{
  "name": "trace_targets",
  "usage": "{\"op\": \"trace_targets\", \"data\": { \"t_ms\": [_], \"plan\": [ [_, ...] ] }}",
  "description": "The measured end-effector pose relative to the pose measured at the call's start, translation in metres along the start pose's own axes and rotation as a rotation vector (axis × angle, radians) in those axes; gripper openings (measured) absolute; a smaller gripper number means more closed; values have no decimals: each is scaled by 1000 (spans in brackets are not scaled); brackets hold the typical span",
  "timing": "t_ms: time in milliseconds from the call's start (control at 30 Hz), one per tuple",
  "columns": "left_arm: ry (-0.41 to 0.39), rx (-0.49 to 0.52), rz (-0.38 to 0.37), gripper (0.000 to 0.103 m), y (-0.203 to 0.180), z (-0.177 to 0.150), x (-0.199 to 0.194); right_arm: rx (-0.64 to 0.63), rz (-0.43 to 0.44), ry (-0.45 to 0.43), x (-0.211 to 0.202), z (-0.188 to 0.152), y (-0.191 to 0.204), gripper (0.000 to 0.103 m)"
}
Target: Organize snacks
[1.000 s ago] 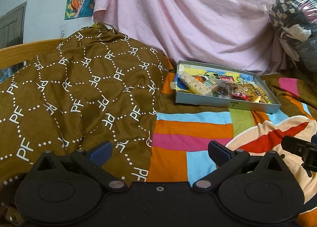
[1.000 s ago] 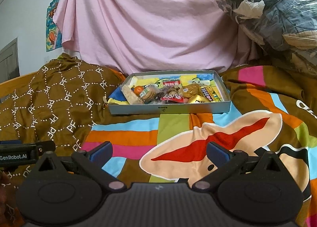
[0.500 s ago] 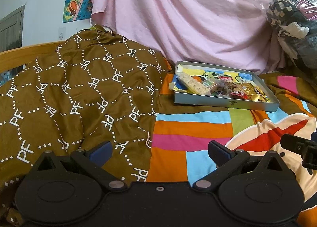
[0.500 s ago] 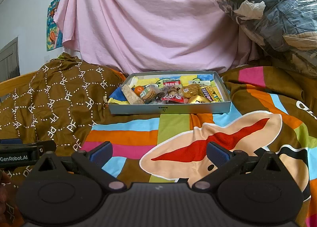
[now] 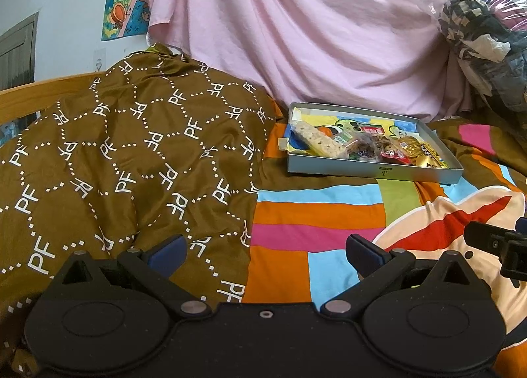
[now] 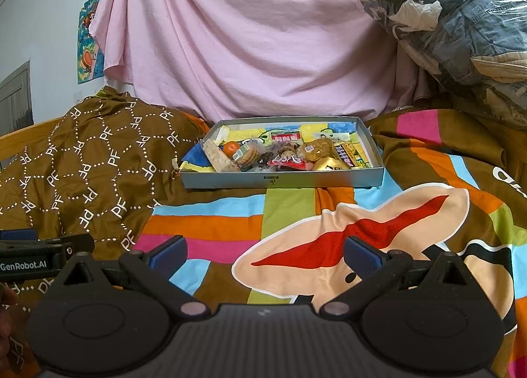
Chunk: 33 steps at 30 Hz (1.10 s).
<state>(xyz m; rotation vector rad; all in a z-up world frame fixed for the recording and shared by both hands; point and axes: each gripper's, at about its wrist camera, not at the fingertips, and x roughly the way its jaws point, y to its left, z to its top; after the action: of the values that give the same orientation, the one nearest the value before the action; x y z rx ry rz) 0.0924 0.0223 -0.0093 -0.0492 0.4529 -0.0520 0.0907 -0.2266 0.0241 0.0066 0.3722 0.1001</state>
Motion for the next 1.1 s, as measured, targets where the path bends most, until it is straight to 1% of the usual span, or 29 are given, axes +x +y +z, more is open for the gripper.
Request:
{"op": "trace_targets", "data": {
  "t_ms": [767,833,967,1100],
  "plan": [
    [-4,13,-1,102,-1,1,-1,0,0,1,0,0,0,103],
    [2,13,7,102,-1,2,-1,0,1,1,0,0,0,103],
    [-16,28,28,102,-3,2,-4,0,1,1,0,0,0,103],
    [-5,36,45,102,-4,2,-4,0,1,2,0,1,0,103]
  ]
}}
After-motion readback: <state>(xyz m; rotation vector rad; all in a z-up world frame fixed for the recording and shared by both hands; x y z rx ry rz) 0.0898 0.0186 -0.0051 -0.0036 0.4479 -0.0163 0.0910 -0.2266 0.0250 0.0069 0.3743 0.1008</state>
